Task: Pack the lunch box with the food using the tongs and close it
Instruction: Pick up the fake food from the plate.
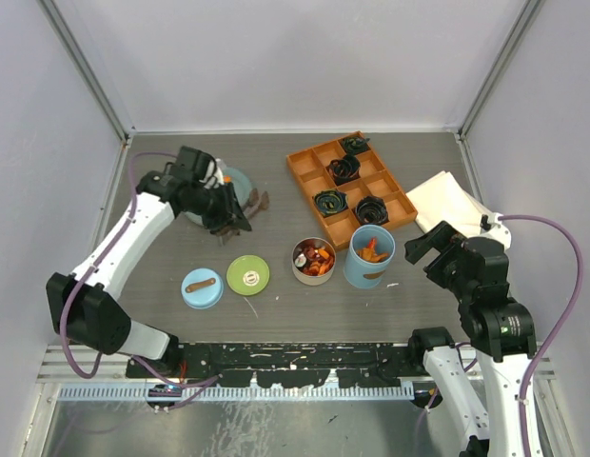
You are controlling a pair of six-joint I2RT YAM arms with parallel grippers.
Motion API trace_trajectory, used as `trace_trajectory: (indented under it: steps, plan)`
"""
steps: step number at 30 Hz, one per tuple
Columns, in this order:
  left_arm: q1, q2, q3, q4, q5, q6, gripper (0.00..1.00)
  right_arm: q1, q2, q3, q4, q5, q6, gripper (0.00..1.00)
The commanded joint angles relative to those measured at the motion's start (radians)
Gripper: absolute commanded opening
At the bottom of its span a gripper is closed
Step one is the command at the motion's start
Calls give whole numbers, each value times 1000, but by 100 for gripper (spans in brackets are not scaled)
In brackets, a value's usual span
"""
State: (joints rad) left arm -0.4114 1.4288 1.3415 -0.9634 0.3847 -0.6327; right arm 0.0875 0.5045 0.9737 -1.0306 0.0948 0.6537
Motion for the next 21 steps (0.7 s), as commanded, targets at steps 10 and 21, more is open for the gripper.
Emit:
trace_trajectory:
  steps: [10, 21]
  plan:
    - [311, 131, 147, 10, 21, 190, 35, -3, 24, 64, 17, 26, -3, 100]
    - [372, 293, 229, 54, -15, 206, 36, -3, 47, 57, 29, 19, 2, 100]
